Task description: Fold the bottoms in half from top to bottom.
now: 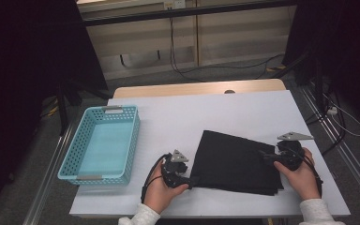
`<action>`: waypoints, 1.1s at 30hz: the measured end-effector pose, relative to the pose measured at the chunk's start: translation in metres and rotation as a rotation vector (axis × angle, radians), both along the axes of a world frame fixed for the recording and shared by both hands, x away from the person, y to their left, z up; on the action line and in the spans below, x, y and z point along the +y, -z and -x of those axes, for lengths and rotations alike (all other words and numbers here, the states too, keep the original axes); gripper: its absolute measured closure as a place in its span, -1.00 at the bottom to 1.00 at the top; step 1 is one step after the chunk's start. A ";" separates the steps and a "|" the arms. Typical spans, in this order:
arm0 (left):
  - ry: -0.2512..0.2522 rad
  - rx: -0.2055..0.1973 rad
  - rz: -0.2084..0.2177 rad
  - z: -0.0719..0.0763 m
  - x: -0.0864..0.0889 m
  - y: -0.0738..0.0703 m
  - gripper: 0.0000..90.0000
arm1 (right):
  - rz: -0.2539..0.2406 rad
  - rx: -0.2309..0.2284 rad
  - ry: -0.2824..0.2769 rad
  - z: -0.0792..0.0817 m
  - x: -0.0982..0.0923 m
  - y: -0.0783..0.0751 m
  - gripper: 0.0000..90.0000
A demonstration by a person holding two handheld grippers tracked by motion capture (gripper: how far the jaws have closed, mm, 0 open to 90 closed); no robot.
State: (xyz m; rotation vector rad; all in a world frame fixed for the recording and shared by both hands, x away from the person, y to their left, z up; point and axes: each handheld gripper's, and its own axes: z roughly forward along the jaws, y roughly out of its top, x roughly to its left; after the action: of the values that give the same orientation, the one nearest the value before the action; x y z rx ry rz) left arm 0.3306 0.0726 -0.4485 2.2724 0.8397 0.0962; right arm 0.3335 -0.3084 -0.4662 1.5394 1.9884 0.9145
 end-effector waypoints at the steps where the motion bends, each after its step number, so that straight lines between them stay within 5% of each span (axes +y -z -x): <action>1: -0.001 0.001 -0.002 0.000 0.000 0.000 -0.04 | 0.000 0.000 0.000 0.000 0.000 0.000 -0.62; 16: -0.028 0.164 0.077 0.000 0.004 0.001 0.89 | 0.011 -0.010 -0.009 0.001 0.001 0.000 -0.61; 24: -0.059 0.209 0.074 -0.010 0.015 -0.004 0.95 | 0.039 -0.048 -0.031 0.003 0.004 -0.008 -0.56; 33: -0.127 0.200 0.082 -0.029 0.042 -0.015 0.95 | 0.022 -0.091 -0.019 0.010 -0.003 -0.018 -0.49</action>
State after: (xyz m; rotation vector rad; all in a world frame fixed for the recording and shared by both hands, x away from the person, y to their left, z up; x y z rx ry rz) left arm 0.3599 0.1143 -0.4336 2.1758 1.0723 -0.1088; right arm 0.3233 -0.3119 -0.4479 1.4436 1.9457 0.9493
